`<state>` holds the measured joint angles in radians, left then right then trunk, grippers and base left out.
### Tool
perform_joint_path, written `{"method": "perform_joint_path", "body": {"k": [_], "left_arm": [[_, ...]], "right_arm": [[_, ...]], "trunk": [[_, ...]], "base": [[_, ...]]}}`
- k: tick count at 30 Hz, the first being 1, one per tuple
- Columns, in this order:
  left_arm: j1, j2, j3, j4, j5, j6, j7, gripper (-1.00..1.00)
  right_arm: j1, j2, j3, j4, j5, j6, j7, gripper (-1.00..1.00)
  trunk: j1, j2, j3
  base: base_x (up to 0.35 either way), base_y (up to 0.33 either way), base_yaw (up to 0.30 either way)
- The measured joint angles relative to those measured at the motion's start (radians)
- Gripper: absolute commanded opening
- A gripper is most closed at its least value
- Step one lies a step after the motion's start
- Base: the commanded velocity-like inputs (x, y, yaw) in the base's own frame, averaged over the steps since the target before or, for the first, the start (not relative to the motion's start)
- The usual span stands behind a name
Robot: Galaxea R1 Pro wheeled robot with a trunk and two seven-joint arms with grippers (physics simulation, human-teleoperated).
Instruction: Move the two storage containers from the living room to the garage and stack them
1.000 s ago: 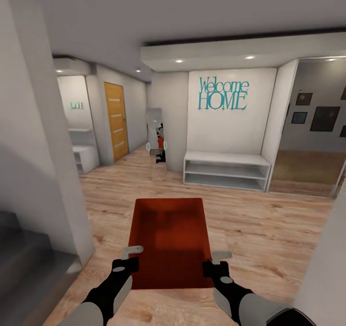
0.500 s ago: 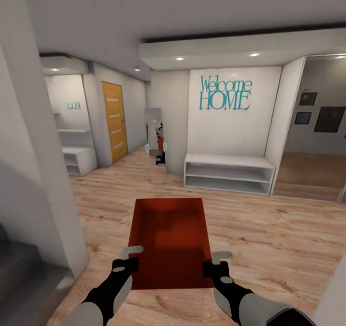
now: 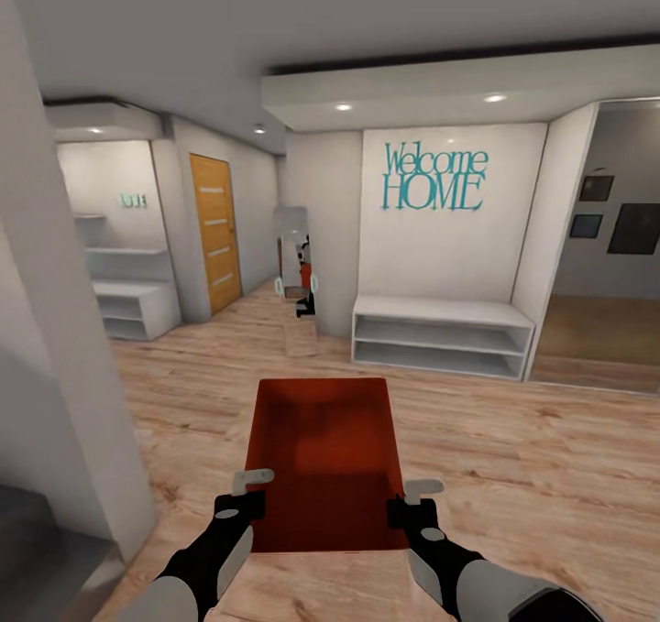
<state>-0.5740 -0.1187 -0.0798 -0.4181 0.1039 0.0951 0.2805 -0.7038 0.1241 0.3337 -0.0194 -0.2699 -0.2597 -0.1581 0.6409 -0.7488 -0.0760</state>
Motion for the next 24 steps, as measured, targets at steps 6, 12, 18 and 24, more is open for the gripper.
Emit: {"method": "perform_joint_path", "body": {"k": [6, 12, 18, 24], "left_arm": [[0.000, 0.000, 0.000, 0.000, 0.000, 0.000, 0.000, -1.00], [0.000, 0.001, 0.000, 0.000, 0.000, 0.000, -0.001, -1.00], [0.000, 0.000, 0.002, -0.001, -0.002, 0.000, 0.000, -1.00], [0.000, 0.000, 0.001, 0.000, -0.002, 0.000, -0.001, -1.00]], "right_arm": [[0.000, 0.000, 0.000, 0.000, 0.000, 0.000, 0.000, -1.00], [0.000, 0.001, 0.000, 0.000, 0.000, 0.000, -0.001, -1.00], [0.000, 0.000, 0.001, 0.000, -0.001, -0.001, 0.000, -1.00], [0.000, 0.000, 0.001, 0.000, -0.001, -0.001, 0.000, -1.00]], "trunk": [[0.000, 0.000, 0.000], [0.000, 0.000, 0.000], [0.000, 0.000, 0.000], [0.000, 0.000, 0.000]], "base": [[0.322, 0.000, 0.000], [0.322, 0.000, 0.102], [0.322, 0.000, 0.147], [0.322, 0.000, 0.010]]}}
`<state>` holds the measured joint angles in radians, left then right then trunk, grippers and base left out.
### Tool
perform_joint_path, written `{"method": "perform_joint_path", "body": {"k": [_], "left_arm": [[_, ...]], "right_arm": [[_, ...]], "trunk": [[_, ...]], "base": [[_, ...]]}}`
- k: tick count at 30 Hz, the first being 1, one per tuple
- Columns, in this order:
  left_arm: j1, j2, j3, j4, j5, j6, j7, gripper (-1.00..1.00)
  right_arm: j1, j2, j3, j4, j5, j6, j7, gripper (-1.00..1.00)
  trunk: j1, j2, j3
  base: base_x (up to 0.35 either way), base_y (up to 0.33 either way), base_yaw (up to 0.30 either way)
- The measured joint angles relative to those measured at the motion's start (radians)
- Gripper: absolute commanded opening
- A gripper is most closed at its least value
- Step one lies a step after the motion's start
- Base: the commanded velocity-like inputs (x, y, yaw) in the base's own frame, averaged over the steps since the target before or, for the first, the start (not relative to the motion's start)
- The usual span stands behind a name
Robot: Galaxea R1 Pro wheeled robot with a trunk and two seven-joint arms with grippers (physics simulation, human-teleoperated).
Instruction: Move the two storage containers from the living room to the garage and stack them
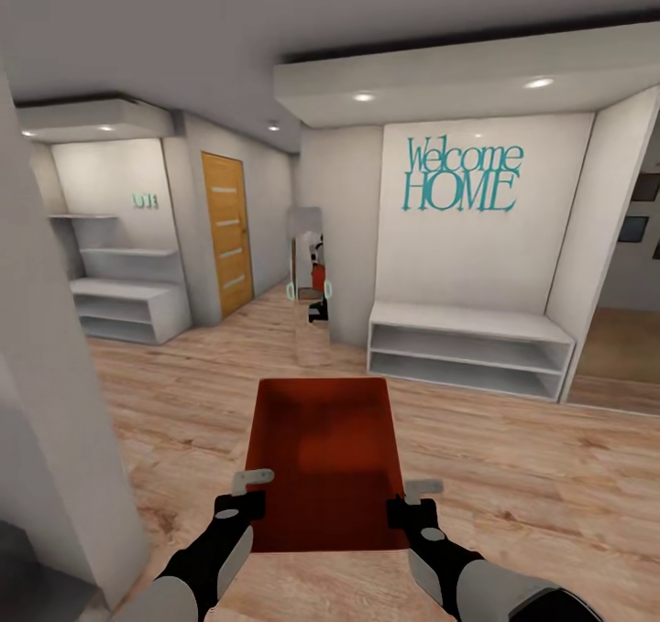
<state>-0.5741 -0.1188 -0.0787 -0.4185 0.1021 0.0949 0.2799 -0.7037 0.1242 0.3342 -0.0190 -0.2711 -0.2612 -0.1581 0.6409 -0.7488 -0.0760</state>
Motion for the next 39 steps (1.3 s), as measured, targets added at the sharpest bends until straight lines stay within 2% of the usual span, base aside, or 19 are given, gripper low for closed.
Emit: {"method": "perform_joint_path", "body": {"k": [14, 39], "left_arm": [[0.000, 0.002, -0.002, 0.000, 0.002, 0.000, 0.000, -1.00], [0.000, 0.001, -0.002, 0.000, 0.002, 0.000, 0.000, -1.00]], "right_arm": [[0.000, 0.001, 0.001, 0.000, 0.000, 0.000, -0.002, -1.00], [0.000, 0.001, 0.001, 0.000, 0.000, 0.000, -0.002, -1.00]], "trunk": [[0.000, 0.000, 0.000], [0.000, 0.000, 0.000]], "base": [[0.322, 0.000, 0.022], [0.322, 0.000, 0.262]]}}
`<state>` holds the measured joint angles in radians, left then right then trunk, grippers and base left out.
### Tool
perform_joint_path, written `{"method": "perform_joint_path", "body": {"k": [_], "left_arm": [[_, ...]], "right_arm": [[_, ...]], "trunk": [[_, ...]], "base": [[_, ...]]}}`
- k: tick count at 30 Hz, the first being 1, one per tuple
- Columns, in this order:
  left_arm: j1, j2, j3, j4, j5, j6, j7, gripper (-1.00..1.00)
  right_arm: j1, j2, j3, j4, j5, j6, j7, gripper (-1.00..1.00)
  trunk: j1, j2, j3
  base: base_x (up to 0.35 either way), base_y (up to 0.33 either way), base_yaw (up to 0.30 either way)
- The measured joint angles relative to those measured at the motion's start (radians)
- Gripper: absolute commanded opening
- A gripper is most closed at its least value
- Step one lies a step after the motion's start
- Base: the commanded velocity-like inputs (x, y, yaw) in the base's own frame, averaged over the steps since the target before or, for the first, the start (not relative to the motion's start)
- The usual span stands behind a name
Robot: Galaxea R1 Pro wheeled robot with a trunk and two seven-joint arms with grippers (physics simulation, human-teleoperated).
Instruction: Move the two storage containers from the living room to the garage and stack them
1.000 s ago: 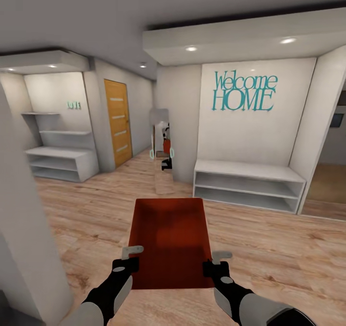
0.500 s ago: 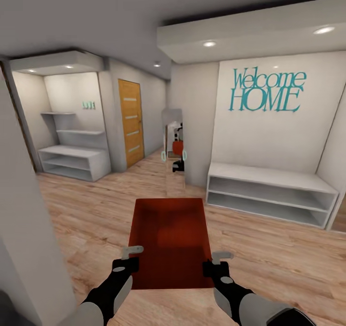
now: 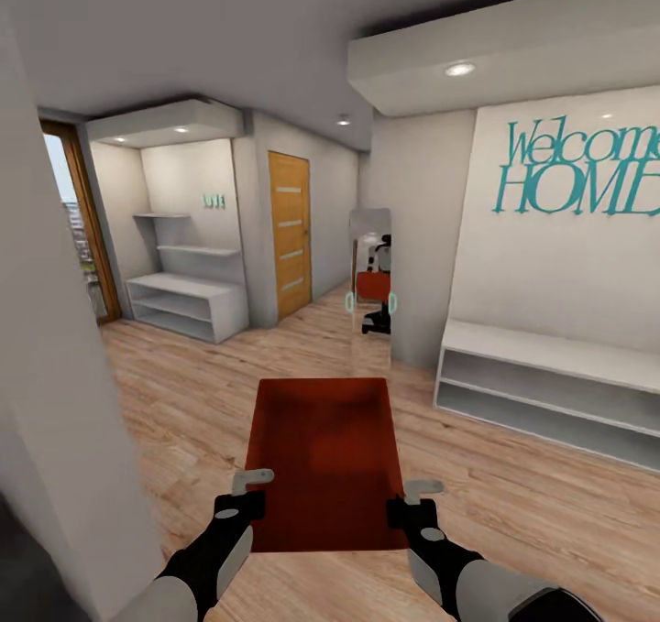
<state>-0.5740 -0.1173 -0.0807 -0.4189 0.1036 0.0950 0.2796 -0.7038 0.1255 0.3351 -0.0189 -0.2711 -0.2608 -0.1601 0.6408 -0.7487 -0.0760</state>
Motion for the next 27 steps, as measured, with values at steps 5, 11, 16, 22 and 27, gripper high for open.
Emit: {"method": "perform_joint_path", "body": {"k": [5, 11, 16, 22, 27], "left_arm": [[0.000, 0.000, 0.001, 0.000, 0.000, 0.000, 0.000, -1.00], [0.000, -0.001, 0.001, 0.000, -0.001, 0.000, 0.000, -1.00], [0.000, -0.002, 0.002, 0.001, -0.001, 0.000, 0.000, -1.00], [0.000, -0.002, 0.001, 0.001, 0.000, 0.000, 0.001, -1.00], [0.000, -0.002, 0.002, 0.001, -0.001, 0.000, 0.000, -1.00]], "right_arm": [[0.000, 0.000, 0.000, 0.000, 0.000, 0.000, 0.000, -1.00], [0.000, -0.001, 0.000, 0.000, -0.001, 0.000, 0.001, -1.00], [0.000, -0.002, 0.009, 0.000, -0.011, 0.000, 0.002, -1.00], [0.000, -0.002, 0.011, 0.000, -0.012, 0.001, 0.002, -1.00], [0.000, -0.002, 0.011, 0.000, -0.013, 0.000, 0.002, -1.00]], "trunk": [[0.000, 0.000, 0.000], [0.000, 0.000, 0.000], [0.000, 0.000, 0.000], [0.000, 0.000, 0.000], [0.000, 0.000, 0.000]], "base": [[0.322, 0.000, 0.181], [0.322, 0.000, 0.021], [0.322, 0.000, 0.002], [0.322, 0.000, 0.000], [0.322, 0.000, 0.000]]}}
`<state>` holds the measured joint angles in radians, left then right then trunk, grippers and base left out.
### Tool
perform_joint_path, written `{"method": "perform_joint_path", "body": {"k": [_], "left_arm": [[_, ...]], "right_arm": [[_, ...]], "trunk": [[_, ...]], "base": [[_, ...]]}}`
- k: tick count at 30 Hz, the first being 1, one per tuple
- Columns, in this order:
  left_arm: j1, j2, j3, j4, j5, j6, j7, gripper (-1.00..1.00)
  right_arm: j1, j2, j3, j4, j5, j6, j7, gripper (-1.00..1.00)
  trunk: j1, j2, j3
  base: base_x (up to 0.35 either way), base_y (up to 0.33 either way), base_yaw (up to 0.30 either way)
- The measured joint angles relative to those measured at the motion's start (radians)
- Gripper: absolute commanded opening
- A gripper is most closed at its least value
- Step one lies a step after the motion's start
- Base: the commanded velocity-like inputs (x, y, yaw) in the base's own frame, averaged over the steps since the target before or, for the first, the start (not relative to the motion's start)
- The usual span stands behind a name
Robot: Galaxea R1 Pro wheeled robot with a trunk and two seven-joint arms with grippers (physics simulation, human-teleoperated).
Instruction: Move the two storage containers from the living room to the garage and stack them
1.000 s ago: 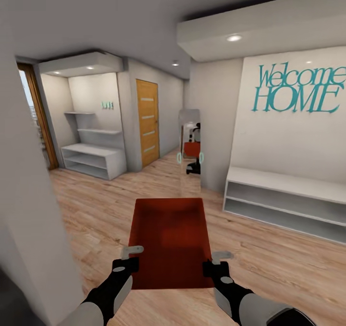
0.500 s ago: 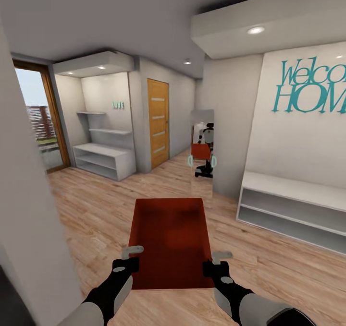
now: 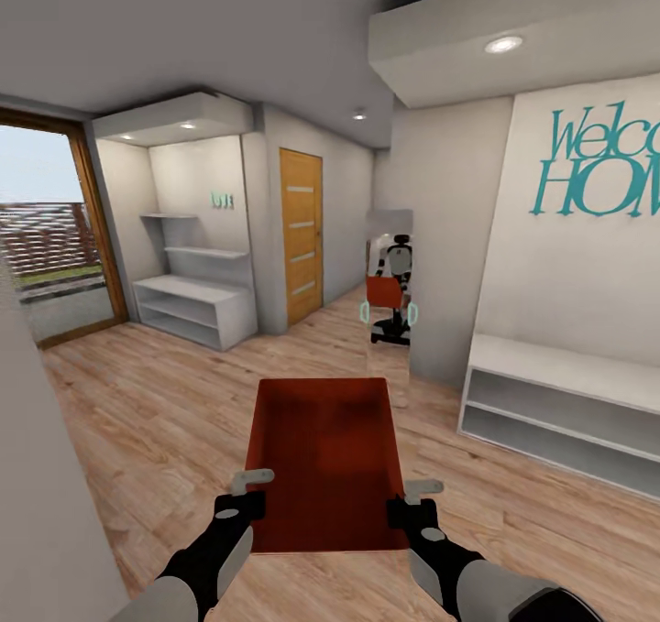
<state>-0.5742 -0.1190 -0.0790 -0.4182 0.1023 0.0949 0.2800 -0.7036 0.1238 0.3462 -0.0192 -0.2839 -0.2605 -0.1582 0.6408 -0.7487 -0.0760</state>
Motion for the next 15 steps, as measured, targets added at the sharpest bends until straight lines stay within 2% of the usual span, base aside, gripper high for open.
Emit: {"method": "perform_joint_path", "body": {"k": [15], "left_arm": [[0.000, 0.000, 0.000, 0.000, 0.000, 0.000, 0.000, -1.00]], "right_arm": [[0.000, 0.000, 0.000, 0.000, 0.000, 0.000, 0.000, -1.00]], "trunk": [[0.000, 0.000, 0.000]], "base": [[0.322, 0.000, 0.000]]}}
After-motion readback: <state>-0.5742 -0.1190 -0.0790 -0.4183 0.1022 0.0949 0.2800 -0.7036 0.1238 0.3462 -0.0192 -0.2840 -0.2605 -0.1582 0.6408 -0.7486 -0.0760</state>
